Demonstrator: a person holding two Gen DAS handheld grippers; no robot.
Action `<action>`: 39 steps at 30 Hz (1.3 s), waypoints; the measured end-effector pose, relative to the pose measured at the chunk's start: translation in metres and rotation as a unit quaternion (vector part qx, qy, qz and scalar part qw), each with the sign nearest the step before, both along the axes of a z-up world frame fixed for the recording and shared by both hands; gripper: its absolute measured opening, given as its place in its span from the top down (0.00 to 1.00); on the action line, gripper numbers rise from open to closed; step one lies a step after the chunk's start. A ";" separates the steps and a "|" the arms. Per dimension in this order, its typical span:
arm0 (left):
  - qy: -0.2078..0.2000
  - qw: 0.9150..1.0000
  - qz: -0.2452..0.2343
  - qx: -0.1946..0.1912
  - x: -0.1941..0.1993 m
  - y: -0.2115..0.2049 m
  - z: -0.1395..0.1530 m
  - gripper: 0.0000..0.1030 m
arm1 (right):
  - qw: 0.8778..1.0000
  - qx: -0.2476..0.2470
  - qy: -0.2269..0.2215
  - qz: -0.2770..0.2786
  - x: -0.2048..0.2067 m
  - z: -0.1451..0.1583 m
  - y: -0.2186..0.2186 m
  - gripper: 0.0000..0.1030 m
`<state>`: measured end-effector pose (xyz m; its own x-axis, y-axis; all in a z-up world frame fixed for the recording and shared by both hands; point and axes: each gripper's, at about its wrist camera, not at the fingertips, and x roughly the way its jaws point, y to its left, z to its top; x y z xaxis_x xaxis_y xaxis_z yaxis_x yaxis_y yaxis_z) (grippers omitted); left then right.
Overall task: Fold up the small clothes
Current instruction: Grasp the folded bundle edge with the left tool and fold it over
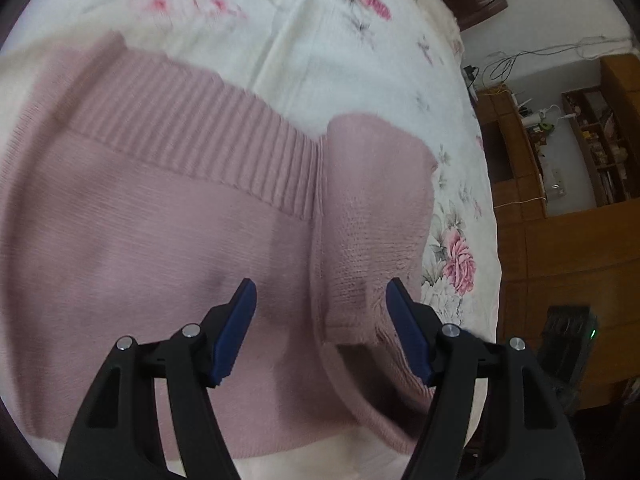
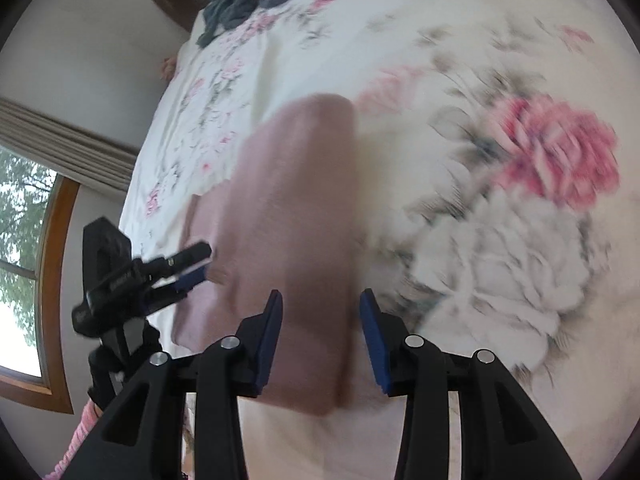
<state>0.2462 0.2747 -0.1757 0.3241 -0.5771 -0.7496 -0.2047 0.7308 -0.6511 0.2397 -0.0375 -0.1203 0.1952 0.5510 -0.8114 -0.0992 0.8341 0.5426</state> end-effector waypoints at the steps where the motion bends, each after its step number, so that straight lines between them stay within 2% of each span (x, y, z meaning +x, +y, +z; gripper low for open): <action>1: 0.004 1.000 -0.001 -0.004 0.002 -0.002 -0.003 0.36 | 1.000 0.000 0.002 -0.002 -0.002 -0.004 -0.004 0.60; 6: 0.010 1.000 0.000 -0.015 0.011 -0.013 -0.014 0.36 | 1.000 0.004 0.018 -0.012 -0.010 -0.025 -0.018 0.60; 11: 0.005 0.999 -0.026 -0.036 0.018 -0.032 -0.012 0.37 | 1.000 0.013 0.023 -0.016 -0.015 -0.036 -0.023 0.59; 16: 0.028 0.998 -0.032 -0.049 0.026 -0.046 -0.025 0.37 | 0.999 0.022 0.024 -0.017 -0.020 -0.041 -0.023 0.59; 18: 0.027 0.998 -0.028 -0.051 0.027 -0.050 -0.025 0.45 | 0.999 0.020 0.023 -0.018 -0.019 -0.041 -0.024 0.59; 20: 0.024 0.998 -0.027 -0.048 0.027 -0.053 -0.022 0.58 | 0.999 0.021 0.024 -0.020 -0.019 -0.042 -0.026 0.59; 23: 0.014 0.999 -0.023 -0.033 0.027 -0.059 -0.016 0.74 | 0.999 0.023 0.024 -0.024 -0.019 -0.042 -0.030 0.59; 25: 0.003 1.000 -0.016 -0.025 0.027 -0.062 -0.009 0.77 | 0.999 0.024 0.025 -0.026 -0.021 -0.042 -0.031 0.59; 32: -0.050 0.998 -0.012 -0.039 0.012 -0.051 0.025 0.79 | 0.999 0.030 0.017 -0.031 -0.032 -0.032 -0.036 0.57; 36: -0.073 0.996 -0.008 -0.044 0.003 -0.025 0.048 0.80 | 0.999 0.033 0.010 -0.023 -0.034 -0.023 -0.027 0.56; 39: -0.088 0.996 0.000 -0.032 -0.005 -0.001 0.062 0.80 | 0.999 0.040 0.005 -0.012 -0.036 -0.016 -0.013 0.56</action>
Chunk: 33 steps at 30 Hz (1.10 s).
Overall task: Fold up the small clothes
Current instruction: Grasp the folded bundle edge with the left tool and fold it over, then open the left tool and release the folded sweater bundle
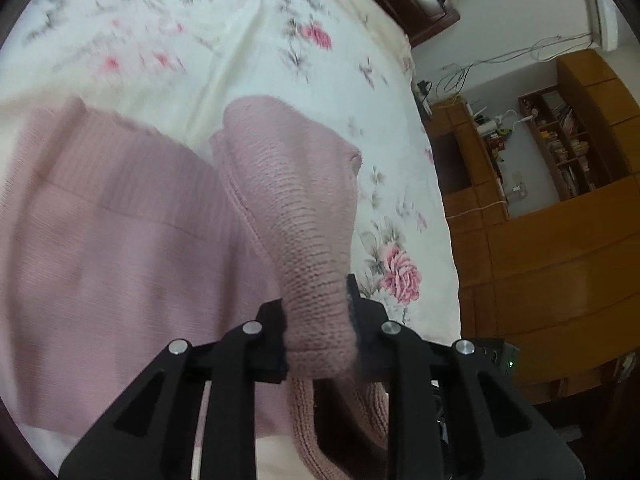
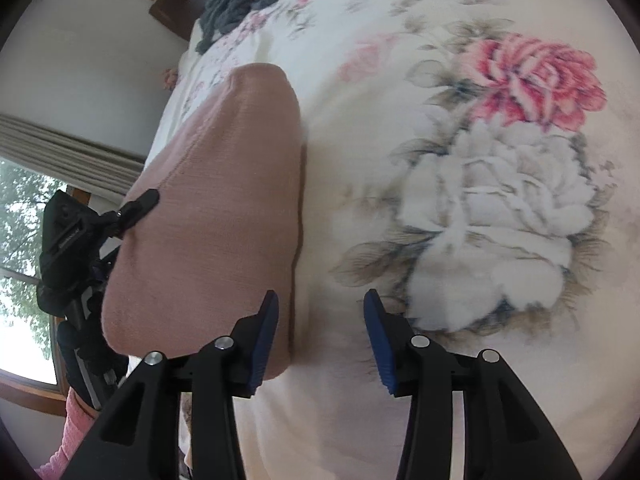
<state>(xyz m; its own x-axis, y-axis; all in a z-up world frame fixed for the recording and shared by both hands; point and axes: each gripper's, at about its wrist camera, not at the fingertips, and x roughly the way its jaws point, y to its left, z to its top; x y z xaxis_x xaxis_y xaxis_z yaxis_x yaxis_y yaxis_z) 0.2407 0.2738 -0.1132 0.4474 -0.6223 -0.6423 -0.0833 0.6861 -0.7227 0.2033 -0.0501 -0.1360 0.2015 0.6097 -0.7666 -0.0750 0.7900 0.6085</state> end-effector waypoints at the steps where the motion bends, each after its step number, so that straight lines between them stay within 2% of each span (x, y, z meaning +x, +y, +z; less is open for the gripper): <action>1: -0.003 1.000 0.004 0.003 -0.002 0.009 0.004 0.80 | 1.000 0.002 -0.003 0.006 -0.001 0.002 0.006 0.55; 5: -0.010 0.999 0.019 0.027 -0.010 0.049 0.016 0.80 | 1.000 0.008 -0.009 0.028 -0.005 0.008 0.032 0.53; 9: -0.005 0.998 0.033 0.048 -0.017 0.088 0.016 0.80 | 0.999 0.008 -0.009 0.053 -0.008 0.007 0.060 0.52; 13: 0.009 0.998 0.040 0.054 -0.023 0.122 0.000 0.80 | 0.997 0.019 -0.003 0.076 -0.011 0.004 0.088 0.52; 18: 0.031 0.997 0.052 0.049 -0.030 0.151 -0.039 0.80 | 0.994 0.020 0.005 0.103 -0.016 -0.002 0.119 0.51; 21: 0.040 0.996 0.053 0.051 -0.032 0.160 -0.058 0.79 | 0.993 0.022 0.017 0.111 -0.014 -0.009 0.133 0.51; 26: 0.056 0.995 0.057 0.051 -0.034 0.168 -0.086 0.72 | 0.990 -0.030 0.017 0.134 -0.018 -0.024 0.148 0.51; 30: 0.057 0.995 0.060 0.047 -0.037 0.169 -0.086 0.69 | 0.989 -0.046 0.022 0.142 -0.017 -0.033 0.156 0.51; 33: 0.057 0.994 0.063 0.073 -0.046 0.169 -0.074 0.63 | 0.988 -0.048 0.022 0.145 -0.021 -0.034 0.157 0.51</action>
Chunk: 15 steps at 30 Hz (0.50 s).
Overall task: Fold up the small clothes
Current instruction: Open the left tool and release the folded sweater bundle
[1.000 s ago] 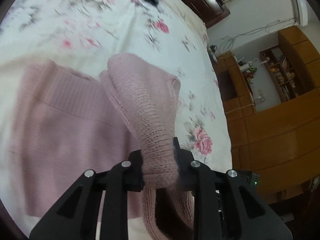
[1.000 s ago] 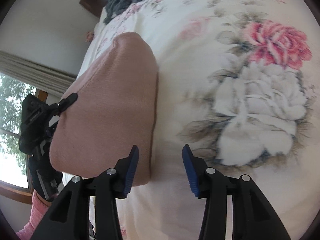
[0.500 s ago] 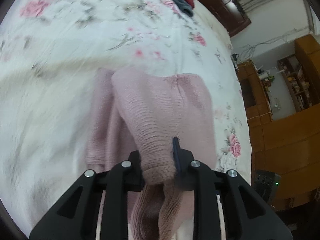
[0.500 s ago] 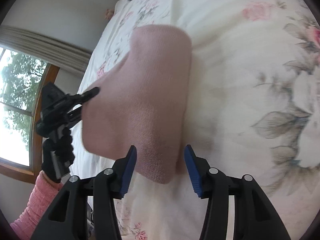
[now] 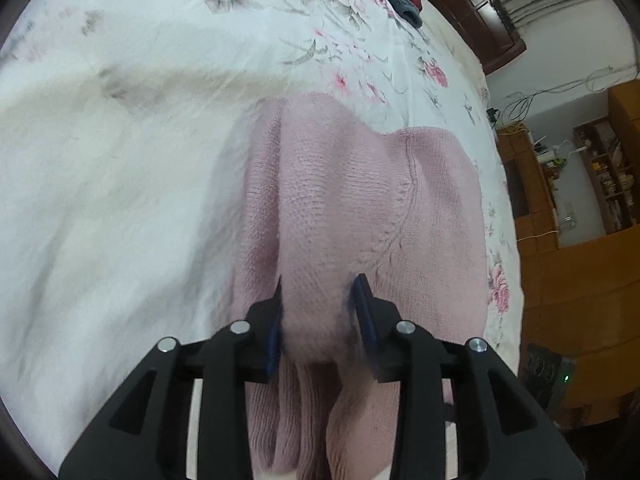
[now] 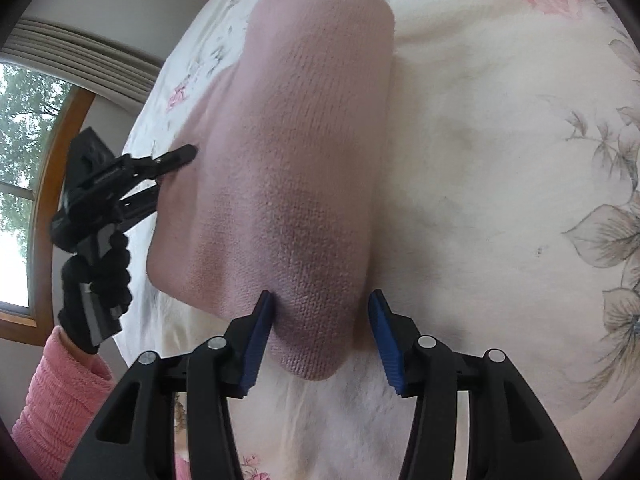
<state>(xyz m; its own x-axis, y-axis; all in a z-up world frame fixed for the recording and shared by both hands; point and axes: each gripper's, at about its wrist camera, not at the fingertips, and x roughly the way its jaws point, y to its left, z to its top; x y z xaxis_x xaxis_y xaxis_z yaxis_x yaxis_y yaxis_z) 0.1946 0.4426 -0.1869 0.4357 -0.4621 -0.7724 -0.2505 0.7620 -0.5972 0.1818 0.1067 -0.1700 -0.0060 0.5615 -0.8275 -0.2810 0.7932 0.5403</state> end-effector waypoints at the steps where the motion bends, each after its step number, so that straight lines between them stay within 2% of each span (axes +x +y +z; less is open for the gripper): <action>1: 0.000 1.000 0.001 0.013 -0.005 0.000 0.006 0.60 | 1.000 -0.001 -0.001 0.001 0.000 0.002 0.000 0.51; 5: -0.018 0.999 -0.011 0.034 -0.038 -0.004 0.031 0.55 | 1.000 0.007 -0.009 0.001 0.000 0.012 -0.001 0.51; 9: -0.029 0.999 -0.030 0.013 -0.066 -0.017 0.045 0.46 | 1.000 0.012 -0.015 -0.004 -0.001 0.019 -0.005 0.50; 15: 0.000 0.998 -0.054 -0.014 -0.074 -0.039 0.026 0.46 | 1.000 0.008 -0.012 -0.010 -0.002 0.019 -0.018 0.49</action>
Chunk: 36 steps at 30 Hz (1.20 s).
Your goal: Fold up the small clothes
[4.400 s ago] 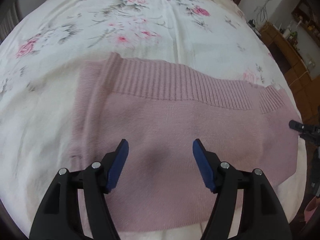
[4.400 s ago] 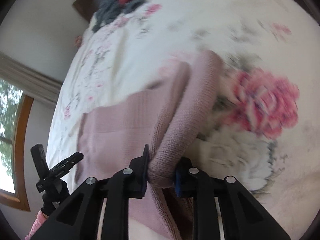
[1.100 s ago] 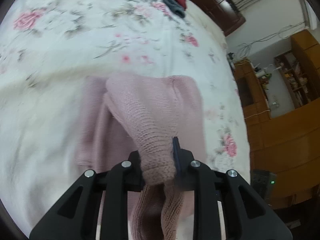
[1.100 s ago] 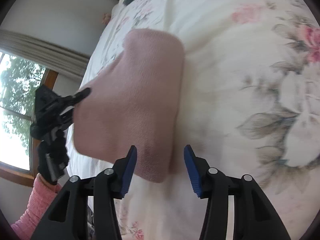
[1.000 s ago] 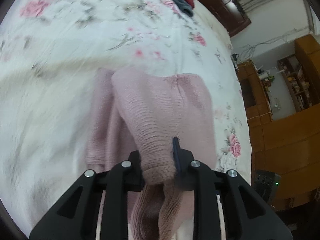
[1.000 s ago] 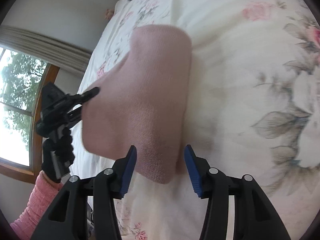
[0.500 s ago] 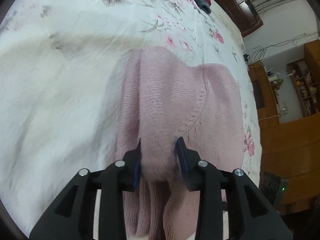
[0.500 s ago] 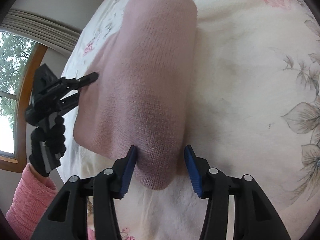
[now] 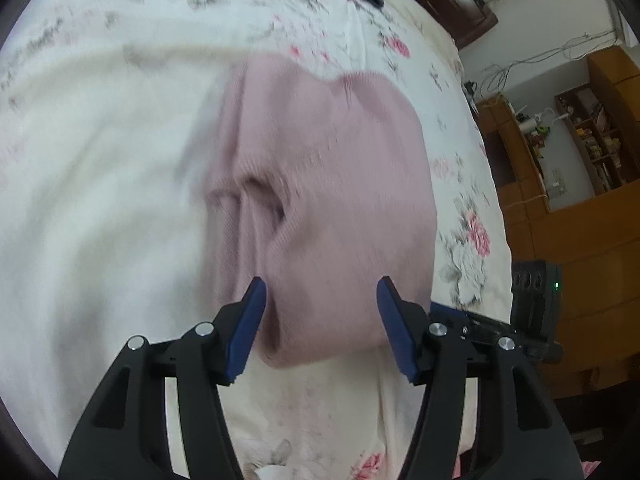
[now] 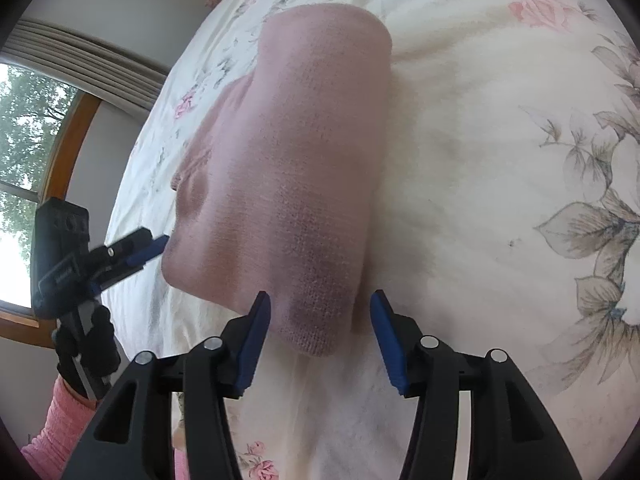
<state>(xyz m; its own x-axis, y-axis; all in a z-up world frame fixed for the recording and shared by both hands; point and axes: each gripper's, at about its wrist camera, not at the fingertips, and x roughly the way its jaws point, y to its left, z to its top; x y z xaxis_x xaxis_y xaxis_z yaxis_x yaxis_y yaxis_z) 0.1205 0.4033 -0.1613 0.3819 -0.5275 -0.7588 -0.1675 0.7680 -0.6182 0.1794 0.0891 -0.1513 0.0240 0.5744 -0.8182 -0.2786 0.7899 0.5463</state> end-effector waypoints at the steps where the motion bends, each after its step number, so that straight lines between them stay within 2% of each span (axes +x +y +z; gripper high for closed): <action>1: 0.009 1.000 -0.005 0.000 0.001 -0.004 -0.005 0.47 | 1.000 0.001 0.001 -0.001 0.000 0.000 0.002 0.49; 2: 0.027 1.000 -0.012 0.003 0.004 -0.009 -0.013 0.52 | 1.000 0.001 0.001 -0.001 -0.001 0.000 0.002 0.49; 3: 0.036 0.999 -0.013 0.002 0.005 -0.012 -0.017 0.67 | 1.000 0.000 0.000 -0.001 -0.001 0.001 0.002 0.49; 4: 0.041 0.999 -0.012 0.001 0.006 -0.013 -0.021 0.75 | 1.000 0.000 -0.001 0.000 0.001 0.000 0.006 0.49; 5: 0.045 0.999 -0.009 0.002 0.007 -0.013 -0.023 0.93 | 1.000 0.001 -0.001 0.000 0.001 0.001 0.008 0.49; 6: 0.047 0.999 -0.003 -0.003 0.007 -0.010 -0.024 0.94 | 1.000 0.002 -0.001 0.001 0.000 0.003 0.007 0.49; 8: 0.035 0.999 0.018 -0.016 0.002 0.003 -0.017 0.94 | 1.000 0.005 -0.004 0.002 -0.001 0.005 0.008 0.49; 12: 0.012 0.999 0.029 -0.019 -0.009 0.027 -0.001 0.94 | 1.000 0.021 0.003 0.006 0.000 0.005 0.013 0.49; 16: 0.029 0.999 0.018 -0.003 -0.010 0.031 -0.015 0.94 | 1.000 0.007 0.010 0.010 0.000 -0.007 0.023 0.50; 19: 0.044 0.999 0.007 0.003 -0.007 0.024 -0.033 0.94 | 1.000 -0.001 0.026 0.007 -0.001 -0.021 0.025 0.63; 22: 0.045 0.999 0.003 0.005 -0.005 0.019 -0.043 0.92 | 1.000 -0.015 0.026 0.008 -0.003 -0.028 0.021 0.72; 27: 0.046 0.999 -0.005 0.010 -0.006 0.018 -0.036 0.90 | 0.999 -0.037 0.021 0.017 -0.005 -0.031 0.027 0.73; 28: 0.044 0.999 -0.008 0.014 -0.006 0.019 -0.031 0.89 | 0.999 -0.040 0.017 0.023 -0.005 -0.029 0.028 0.71; 30: 0.038 0.999 -0.006 0.029 -0.007 0.026 -0.016 0.77 | 0.999 -0.037 0.009 0.029 -0.005 -0.020 0.028 0.65; 31: 0.029 0.999 -0.003 0.042 -0.006 0.030 -0.008 0.62 | 0.999 -0.033 0.006 0.028 -0.004 -0.016 0.027 0.62; 32: 0.014 0.998 0.001 0.053 -0.004 0.035 0.001 0.55 | 0.999 -0.028 -0.004 0.030 -0.005 -0.009 0.027 0.60; 36: 0.005 0.997 0.033 0.071 0.028 0.054 0.012 0.52 | 0.999 -0.026 -0.026 0.026 -0.002 0.003 0.020 0.54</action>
